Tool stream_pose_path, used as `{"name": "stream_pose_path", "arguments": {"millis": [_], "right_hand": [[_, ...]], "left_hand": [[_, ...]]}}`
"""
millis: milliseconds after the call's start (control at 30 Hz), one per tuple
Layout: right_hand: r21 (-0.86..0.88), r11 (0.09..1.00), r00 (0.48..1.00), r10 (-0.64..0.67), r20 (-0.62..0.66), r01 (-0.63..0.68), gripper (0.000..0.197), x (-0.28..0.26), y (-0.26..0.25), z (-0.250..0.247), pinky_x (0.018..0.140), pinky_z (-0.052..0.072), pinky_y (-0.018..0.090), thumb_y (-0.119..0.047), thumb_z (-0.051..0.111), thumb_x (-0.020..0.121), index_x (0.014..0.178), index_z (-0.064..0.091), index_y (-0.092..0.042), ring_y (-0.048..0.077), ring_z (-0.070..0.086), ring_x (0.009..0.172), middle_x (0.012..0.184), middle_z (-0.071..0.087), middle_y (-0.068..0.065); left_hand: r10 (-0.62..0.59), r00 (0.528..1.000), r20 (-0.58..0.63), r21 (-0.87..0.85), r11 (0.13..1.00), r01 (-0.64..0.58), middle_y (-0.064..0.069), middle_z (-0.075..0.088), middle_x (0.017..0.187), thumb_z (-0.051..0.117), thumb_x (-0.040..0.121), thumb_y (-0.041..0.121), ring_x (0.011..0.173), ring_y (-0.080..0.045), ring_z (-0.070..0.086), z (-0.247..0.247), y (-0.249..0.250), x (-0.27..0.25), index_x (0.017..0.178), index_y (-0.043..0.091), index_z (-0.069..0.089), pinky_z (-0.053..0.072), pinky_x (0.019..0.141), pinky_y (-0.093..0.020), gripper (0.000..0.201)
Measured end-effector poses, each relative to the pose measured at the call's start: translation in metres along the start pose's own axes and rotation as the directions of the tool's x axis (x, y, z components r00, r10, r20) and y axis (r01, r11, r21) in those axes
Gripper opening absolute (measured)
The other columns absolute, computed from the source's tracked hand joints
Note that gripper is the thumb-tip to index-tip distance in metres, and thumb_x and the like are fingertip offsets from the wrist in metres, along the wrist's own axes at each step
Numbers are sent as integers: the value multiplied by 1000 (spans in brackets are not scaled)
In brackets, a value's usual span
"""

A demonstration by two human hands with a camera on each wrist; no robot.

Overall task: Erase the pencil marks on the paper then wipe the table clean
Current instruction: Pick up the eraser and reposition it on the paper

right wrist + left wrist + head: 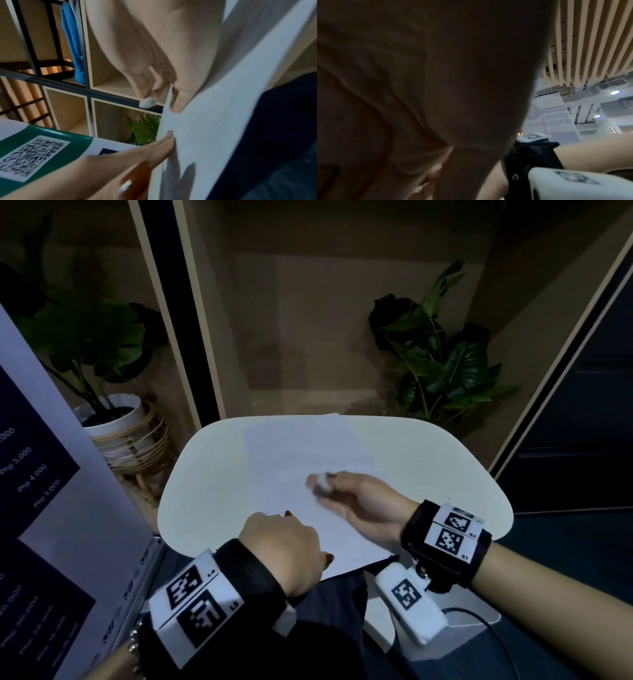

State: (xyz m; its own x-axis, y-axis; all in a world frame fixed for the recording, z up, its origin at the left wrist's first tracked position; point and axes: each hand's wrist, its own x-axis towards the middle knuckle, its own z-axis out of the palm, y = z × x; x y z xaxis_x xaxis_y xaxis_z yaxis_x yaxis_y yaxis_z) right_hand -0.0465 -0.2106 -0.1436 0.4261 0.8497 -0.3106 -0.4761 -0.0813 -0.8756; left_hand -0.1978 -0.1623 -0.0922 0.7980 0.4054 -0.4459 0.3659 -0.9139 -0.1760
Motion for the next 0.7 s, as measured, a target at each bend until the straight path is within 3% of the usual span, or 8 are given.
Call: {"name": "stream_pose_path", "arguments": {"millis": [100,200,300,367,467,600,633,700], "right_hand": [[138,973,918,-123,-376,187,12,21,-15,-15,91,52,23,-8,50,102,110,56,-2,14,59,84,98,59,5],[149,986,988,-56,-145,78,24,12,-18,-5,100,50,30,-10,51,101,123,58,-3,22,65,99,104,66,9],[-96,989,980,126,153,-112,16,-3,-4,7,112,41,33,-6,50,101,96,65,-4,21,61,117,114,67,10],[-75,997,1000,24,5,-24,20,8,-7,1,114,39,34,-5,48,102,84,58,-7,18,62,103,103,64,7],[43,990,924,-112,-365,137,17,23,-21,-13,110,43,34,-7,52,101,85,56,-6,14,59,82,90,58,5],[4,998,997,63,38,-63,26,12,-16,-20,95,52,28,-15,48,104,81,59,-9,18,65,104,103,66,8],[-35,997,997,65,51,-64,30,12,-14,-23,94,52,26,-14,47,104,77,57,-10,16,65,105,103,66,8],[-4,999,985,-44,-165,44,25,21,-22,-30,80,52,19,-8,46,103,79,53,-9,15,64,92,96,62,7]], "left_hand": [[-1,1000,-8,-6,1000,1,-11,55,131,28,103,49,109,-27,57,0,0,-1,101,15,61,29,76,-31,48],[-1,1000,-26,17,1000,1,-10,56,129,27,103,48,111,-27,56,-1,2,-1,109,12,62,28,75,-31,50],[-6,1000,-25,36,999,7,-10,56,130,27,103,49,112,-27,56,-1,3,-2,114,12,61,29,76,-31,51],[-14,1000,-12,19,1000,14,-11,55,130,28,103,49,110,-28,57,-2,1,-4,103,14,59,29,76,-32,47],[-28,1000,-4,3,1000,28,-11,54,130,29,102,49,109,-28,57,-4,-1,-5,85,17,48,30,76,-31,41],[-28,999,-18,-1,1000,28,-8,58,124,28,103,51,108,-26,57,-6,-4,-6,80,17,46,31,77,-31,44],[-33,999,-17,-6,999,32,-7,59,121,29,103,51,106,-25,58,-6,-6,-6,78,16,46,31,76,-31,46],[-47,999,-21,-27,999,46,-5,62,109,29,103,50,97,-24,59,-7,-8,-6,73,16,45,32,74,-30,48]]}}
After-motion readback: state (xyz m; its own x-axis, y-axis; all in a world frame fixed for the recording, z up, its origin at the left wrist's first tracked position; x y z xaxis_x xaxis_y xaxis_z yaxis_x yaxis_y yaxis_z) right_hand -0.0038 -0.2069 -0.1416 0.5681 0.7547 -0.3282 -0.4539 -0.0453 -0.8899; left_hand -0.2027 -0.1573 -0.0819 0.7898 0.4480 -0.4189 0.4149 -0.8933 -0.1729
